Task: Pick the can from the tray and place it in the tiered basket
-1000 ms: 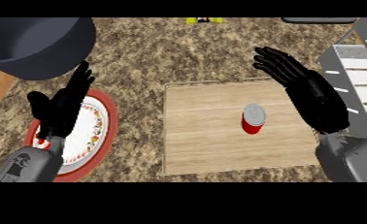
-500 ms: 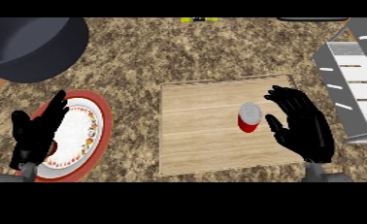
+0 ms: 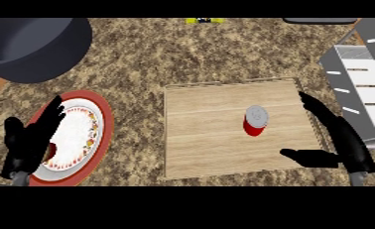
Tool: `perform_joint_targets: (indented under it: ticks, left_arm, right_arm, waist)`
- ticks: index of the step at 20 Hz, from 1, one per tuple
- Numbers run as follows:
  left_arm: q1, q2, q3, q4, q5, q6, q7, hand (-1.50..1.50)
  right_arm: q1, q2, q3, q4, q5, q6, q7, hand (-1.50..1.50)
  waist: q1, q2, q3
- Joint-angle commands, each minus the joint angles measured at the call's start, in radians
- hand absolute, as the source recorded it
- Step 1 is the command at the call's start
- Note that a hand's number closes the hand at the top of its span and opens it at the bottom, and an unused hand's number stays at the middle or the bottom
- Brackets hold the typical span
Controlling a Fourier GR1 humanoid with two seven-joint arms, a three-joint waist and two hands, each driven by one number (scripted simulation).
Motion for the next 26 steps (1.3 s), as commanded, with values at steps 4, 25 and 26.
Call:
perform_joint_targets:
  ticks: [4, 25, 26]
  left_arm:
    - [0.038, 0.001, 0.019, 0.009, 0.011, -0.04, -0.017, 0.0]
    - [-0.002, -0.078, 0.094, 0.002, -0.087, -0.054, 0.063, 0.0]
    - [0.057, -0.091, 0.086, -0.021, -0.103, -0.046, 0.032, 0.0]
  right_arm:
    - [-0.155, -0.151, 0.078, -0.134, -0.039, 0.257, 0.37, -1.5]
    - [-0.424, -0.04, 0.006, -0.134, -0.107, 0.503, 0.959, -1.5]
    - [-0.39, -0.045, 0.015, -0.166, -0.107, 0.508, 0.973, -1.5]
  waist:
    - [0.01, 0.004, -0.001]
    - [-0.007, 0.005, 0.002]
    - [-0.006, 0.004, 0.002]
